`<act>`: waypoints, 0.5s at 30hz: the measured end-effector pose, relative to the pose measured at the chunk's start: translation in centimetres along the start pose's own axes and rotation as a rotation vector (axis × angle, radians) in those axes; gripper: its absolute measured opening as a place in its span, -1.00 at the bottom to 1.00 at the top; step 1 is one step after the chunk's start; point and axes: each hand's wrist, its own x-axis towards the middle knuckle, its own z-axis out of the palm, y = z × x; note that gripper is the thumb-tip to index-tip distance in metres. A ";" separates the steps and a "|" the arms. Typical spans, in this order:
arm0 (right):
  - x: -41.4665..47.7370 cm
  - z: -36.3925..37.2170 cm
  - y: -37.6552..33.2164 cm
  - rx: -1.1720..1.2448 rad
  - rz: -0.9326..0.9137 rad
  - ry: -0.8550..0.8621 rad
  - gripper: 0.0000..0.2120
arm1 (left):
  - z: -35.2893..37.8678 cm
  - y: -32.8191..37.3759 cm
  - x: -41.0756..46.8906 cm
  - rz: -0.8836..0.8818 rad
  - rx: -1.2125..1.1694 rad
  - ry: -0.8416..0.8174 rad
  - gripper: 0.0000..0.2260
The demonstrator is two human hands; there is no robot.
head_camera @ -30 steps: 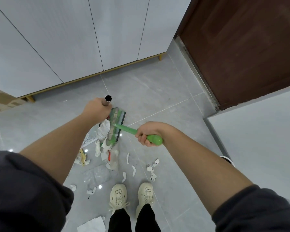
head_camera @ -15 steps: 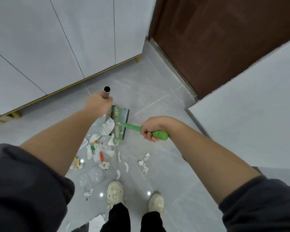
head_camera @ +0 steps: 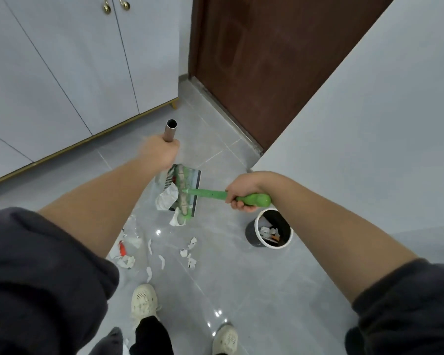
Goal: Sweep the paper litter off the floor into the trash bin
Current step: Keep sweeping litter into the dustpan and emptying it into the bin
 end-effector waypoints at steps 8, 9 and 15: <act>-6.0 -4.3 10.9 0.063 -0.034 0.085 -0.64 | 8.4 7.1 -6.1 0.093 -0.028 -0.041 -0.77; -6.8 -4.8 12.3 0.082 -0.031 0.092 -0.58 | 9.5 8.1 -7.0 0.103 -0.019 -0.048 -0.79; -10.1 -7.3 19.9 0.104 -0.020 0.128 -0.94 | 15.6 12.0 -11.2 0.158 -0.025 -0.076 -0.82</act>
